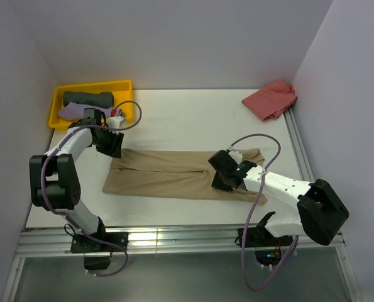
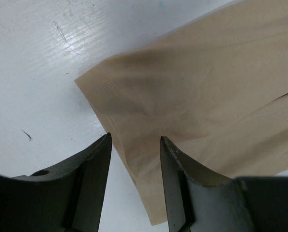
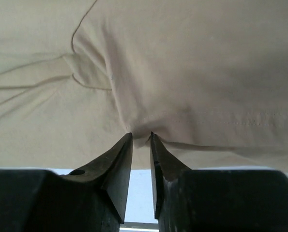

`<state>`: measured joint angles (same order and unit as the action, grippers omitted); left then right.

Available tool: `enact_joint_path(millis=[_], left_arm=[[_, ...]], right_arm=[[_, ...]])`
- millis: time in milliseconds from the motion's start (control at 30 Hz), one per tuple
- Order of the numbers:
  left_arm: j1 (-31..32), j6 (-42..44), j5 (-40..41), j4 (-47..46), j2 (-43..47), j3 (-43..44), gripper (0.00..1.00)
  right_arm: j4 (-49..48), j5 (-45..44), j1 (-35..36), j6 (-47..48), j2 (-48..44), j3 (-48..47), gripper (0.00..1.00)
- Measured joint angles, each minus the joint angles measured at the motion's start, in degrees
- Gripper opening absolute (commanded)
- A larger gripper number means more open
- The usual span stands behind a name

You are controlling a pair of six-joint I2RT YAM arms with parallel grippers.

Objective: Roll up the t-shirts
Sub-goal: Fold the tshirt

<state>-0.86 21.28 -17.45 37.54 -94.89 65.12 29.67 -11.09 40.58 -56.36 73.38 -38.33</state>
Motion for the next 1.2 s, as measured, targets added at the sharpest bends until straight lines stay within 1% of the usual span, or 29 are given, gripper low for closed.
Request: enact_joint_path(millis=[33,167,367,467,500,667,867,967,1067,1100,1133,1167,1200], left_arm=[[0.0,0.0,0.0,0.0,-0.1,0.0,0.5],[0.0,0.0,0.4,0.0,-0.4,-0.1,0.5],[0.1,0.0,0.5,0.0,-0.5,-0.2,0.5],[0.1,0.0,0.4,0.0,-0.5,-0.2,0.51],[0.1,0.0,0.5,0.0,-0.5,-0.2,0.49],[0.1,0.0,0.9,0.0,-0.5,-0.2,0.44],[0.1,0.2,0.9,-0.2,-0.5,-1.5,0.43],[0.1,0.5,1.0,0.1,-0.5,-3.4,0.39],[0.1,1.0,1.3,0.5,-0.5,-4.6,0.26],[0.1,1.4,1.5,0.5,-0.5,-4.9,0.19],[0.1,1.6,1.9,0.5,-0.6,-5.2,0.17],[0.1,1.7,2.2,0.4,-0.6,-5.5,0.1],[0.1,1.9,2.4,0.3,-0.7,-5.7,0.07]], right_arm=[[0.0,-0.1,0.6,-0.4,0.0,0.0,0.36],[0.8,-1.2,1.7,-1.5,-0.2,0.0,0.41],[5.9,-5.2,1.7,-2.6,-3.5,-1.9,0.41],[6.5,-6.7,1.3,-2.8,-4.7,-3.1,0.41],[6.6,-7.0,1.2,-2.8,-4.8,-3.3,0.42],[6.7,-7.1,-2.1,-2.7,-4.8,-3.2,0.42],[5.4,-6.4,-7.6,-1.8,-4.9,-0.5,0.42],[4.5,-5.7,-10.8,-0.8,-5.1,1.9,0.42],[4.2,-4.9,-13.6,0.1,-5.1,3.3,0.44],[4.0,-4.6,-14.5,0.3,-5.1,3.5,0.45],[3.8,-4.4,-15.3,0.6,-5.1,3.5,0.45],[3.7,-4.2,-15.9,0.9,-5.1,3.5,0.46],[3.4,-4.1,-16.5,1.1,-5.1,3.6,0.47]])
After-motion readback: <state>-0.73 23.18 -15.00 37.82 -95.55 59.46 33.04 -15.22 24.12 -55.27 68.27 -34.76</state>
